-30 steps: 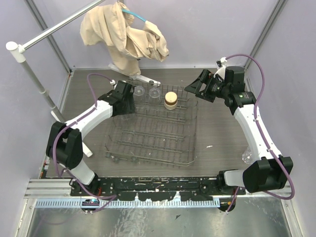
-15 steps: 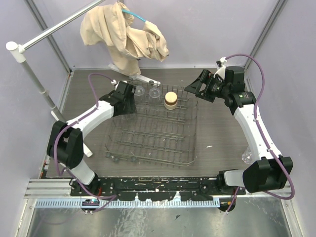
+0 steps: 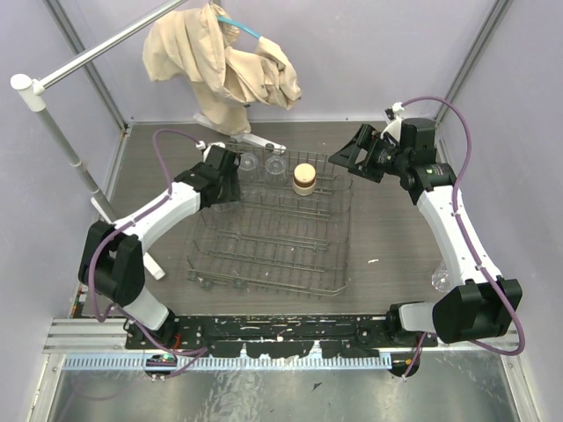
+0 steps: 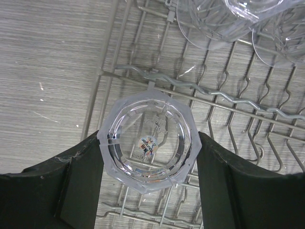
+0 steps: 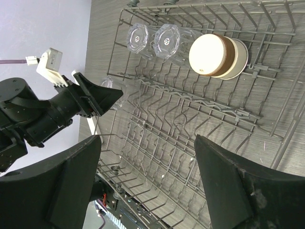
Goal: Load the cups into the dish rack
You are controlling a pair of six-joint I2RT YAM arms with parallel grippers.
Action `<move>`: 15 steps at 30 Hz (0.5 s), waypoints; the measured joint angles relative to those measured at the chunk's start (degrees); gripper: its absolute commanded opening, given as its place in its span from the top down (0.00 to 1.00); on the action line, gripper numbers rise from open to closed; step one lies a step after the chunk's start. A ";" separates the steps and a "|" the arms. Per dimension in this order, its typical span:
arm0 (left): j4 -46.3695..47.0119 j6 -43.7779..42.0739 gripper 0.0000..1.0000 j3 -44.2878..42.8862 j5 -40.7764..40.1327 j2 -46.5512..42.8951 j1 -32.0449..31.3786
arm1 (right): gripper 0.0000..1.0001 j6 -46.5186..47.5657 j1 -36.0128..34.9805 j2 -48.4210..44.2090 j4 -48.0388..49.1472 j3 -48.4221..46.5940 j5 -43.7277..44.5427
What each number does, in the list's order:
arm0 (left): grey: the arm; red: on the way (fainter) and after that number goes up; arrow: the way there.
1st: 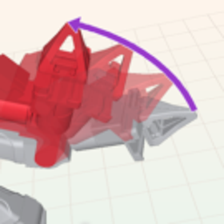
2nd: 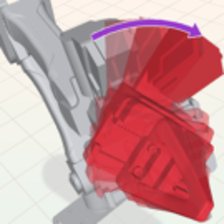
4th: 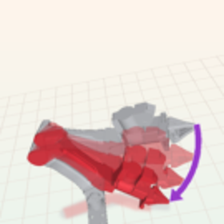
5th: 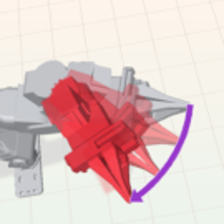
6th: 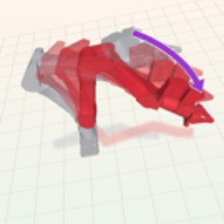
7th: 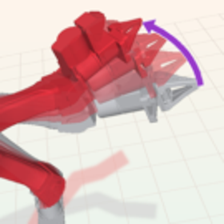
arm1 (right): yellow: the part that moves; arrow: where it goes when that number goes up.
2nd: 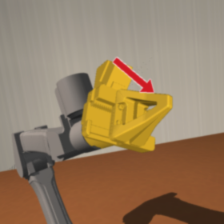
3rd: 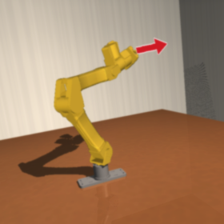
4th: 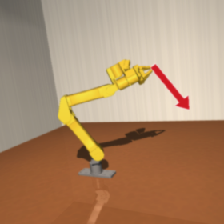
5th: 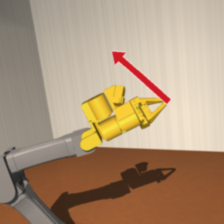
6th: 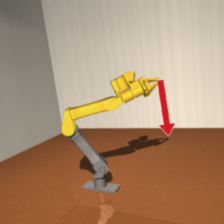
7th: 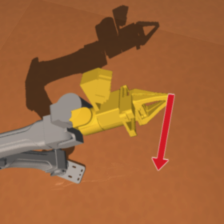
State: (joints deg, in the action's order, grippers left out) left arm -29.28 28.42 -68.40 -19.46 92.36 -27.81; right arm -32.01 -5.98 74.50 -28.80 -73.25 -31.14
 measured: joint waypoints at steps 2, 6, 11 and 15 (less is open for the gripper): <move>-0.04 -0.39 1.00 0.00 -0.94 -0.76 0.00 | 0.15 0.00 0.00 0.00 0.00 0.00 0.00; -0.02 -1.27 1.00 0.00 -2.54 -1.42 0.02 | 0.15 0.00 0.00 0.00 0.00 0.00 0.00; -0.11 -1.46 1.00 0.09 -3.17 -1.18 0.02 | 0.15 0.00 0.00 0.00 0.00 0.00 -0.02; 0.31 -1.42 1.00 0.44 -3.15 0.04 0.02 | 0.15 0.00 0.02 0.00 -0.02 0.00 -0.02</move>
State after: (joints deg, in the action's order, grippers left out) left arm -28.97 27.00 -67.96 -22.61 92.40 -27.79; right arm -32.01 -5.96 74.50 -28.82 -73.25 -31.16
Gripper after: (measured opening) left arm 0.720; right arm 0.849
